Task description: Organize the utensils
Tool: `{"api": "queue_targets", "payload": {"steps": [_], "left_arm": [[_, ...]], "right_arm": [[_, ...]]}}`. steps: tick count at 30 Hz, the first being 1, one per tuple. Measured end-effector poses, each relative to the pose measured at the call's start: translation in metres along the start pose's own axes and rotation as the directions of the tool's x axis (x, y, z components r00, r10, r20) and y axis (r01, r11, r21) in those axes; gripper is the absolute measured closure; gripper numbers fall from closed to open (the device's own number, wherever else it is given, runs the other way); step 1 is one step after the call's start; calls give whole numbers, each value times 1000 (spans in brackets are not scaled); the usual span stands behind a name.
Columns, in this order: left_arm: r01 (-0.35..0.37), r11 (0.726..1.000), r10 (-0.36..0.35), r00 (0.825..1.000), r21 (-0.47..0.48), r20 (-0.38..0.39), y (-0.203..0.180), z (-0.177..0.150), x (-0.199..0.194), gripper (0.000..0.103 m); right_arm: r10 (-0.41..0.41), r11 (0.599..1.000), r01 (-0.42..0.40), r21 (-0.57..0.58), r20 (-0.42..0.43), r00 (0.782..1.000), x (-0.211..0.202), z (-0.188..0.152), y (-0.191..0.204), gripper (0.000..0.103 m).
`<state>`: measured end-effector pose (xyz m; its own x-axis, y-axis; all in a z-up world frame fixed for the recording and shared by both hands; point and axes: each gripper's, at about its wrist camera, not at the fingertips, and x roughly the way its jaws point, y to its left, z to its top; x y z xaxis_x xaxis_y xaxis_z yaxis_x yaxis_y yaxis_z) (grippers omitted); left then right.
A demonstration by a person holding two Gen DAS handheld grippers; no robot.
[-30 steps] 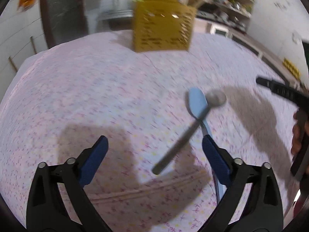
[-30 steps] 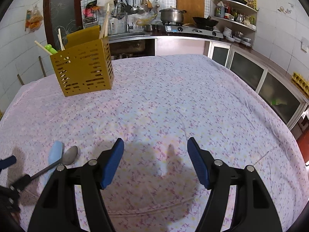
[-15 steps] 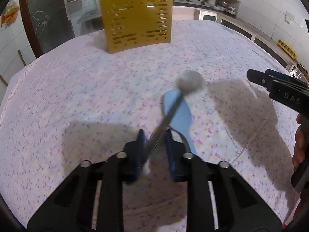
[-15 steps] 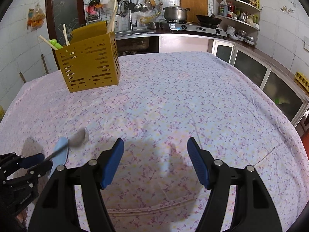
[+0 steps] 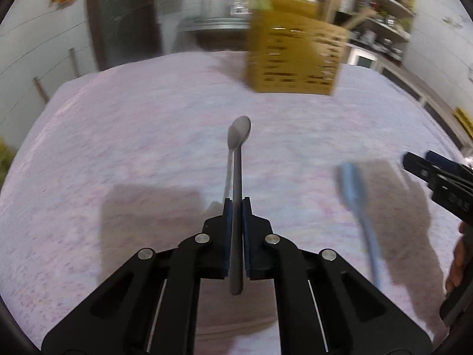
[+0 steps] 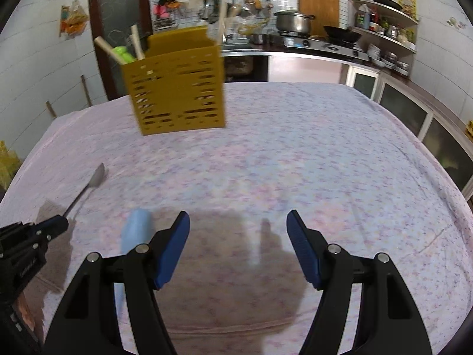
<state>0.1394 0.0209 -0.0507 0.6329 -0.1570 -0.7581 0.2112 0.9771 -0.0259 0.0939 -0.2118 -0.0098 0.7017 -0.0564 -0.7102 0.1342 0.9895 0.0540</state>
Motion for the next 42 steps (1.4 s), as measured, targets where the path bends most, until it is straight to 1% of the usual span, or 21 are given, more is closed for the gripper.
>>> {"api": "queue_targets", "payload": {"steps": [3, 6, 9, 10, 11, 12, 13, 14, 15, 17, 20, 21, 22, 27, 36, 39, 41, 42], "left_arm": [[-55, 998, 55, 998, -29, -6, 20, -5, 2, 98], [-75, 996, 73, 997, -58, -32, 34, -9, 7, 98], [-65, 996, 63, 997, -67, -35, 39, -10, 6, 96], [-67, 996, 65, 997, -62, -41, 39, -10, 6, 91], [-67, 996, 64, 997, -61, -41, 39, -10, 6, 80], [-68, 996, 66, 997, -60, -37, 40, -10, 3, 73], [-75, 995, 73, 997, -62, -30, 40, -11, 1, 56], [-79, 995, 78, 997, -64, -13, 42, -12, -3, 45], [-78, 995, 78, 997, -67, -2, 42, -12, -5, 43], [-70, 994, 71, 997, -78, 3, 46, -10, -7, 42], [-70, 992, 70, 998, -105, -4, 54, -4, -2, 41], [-79, 991, 78, 997, -112, -10, 55, 2, 2, 41], [-78, 990, 77, 997, -115, -17, 57, 8, 7, 41], [-65, 991, 59, 997, -117, -51, 55, 34, 32, 40], [-66, 990, 59, 996, -125, -63, 50, 63, 65, 41], [-44, 991, 35, 997, -129, -70, 47, 69, 70, 51], [-35, 992, 27, 997, -118, -70, 46, 70, 73, 66], [-37, 994, 29, 997, -106, -69, 44, 70, 74, 68]], "right_arm": [[22, 999, -22, -24, -19, 1000, 4, -3, 23, 36], [37, 998, -39, -40, -46, 998, 7, -5, 40, 36], [42, 998, -46, -51, -80, 996, 13, -8, 57, 36], [38, 998, -42, -51, -87, 995, 14, -9, 59, 36], [39, 998, -43, -46, -99, 994, 16, -10, 62, 36], [39, 998, -44, -42, -112, 993, 18, -10, 64, 36], [34, 998, -39, -41, -118, 992, 19, -10, 64, 36], [22, 999, -27, -41, -122, 992, 21, -11, 66, 36], [12, 999, -17, -41, -122, 992, 22, -12, 66, 36], [7, 999, -11, -30, -129, 992, 26, -13, 64, 39], [16, 1000, -19, -25, -122, 992, 27, -11, 63, 57], [23, 999, -26, -26, -122, 992, 27, -10, 64, 64], [32, 999, -35, -26, -123, 992, 27, -9, 64, 68], [50, 998, -54, -27, -123, 991, 32, -5, 62, 68], [66, 995, -75, -63, -129, 989, 41, 8, 60, 68], [71, 995, -80, -62, -133, 989, 44, 10, 60, 68], [73, 995, -81, -62, -132, 989, 46, 11, 61, 68], [74, 995, -83, -64, -131, 989, 46, 12, 61, 68]]}}
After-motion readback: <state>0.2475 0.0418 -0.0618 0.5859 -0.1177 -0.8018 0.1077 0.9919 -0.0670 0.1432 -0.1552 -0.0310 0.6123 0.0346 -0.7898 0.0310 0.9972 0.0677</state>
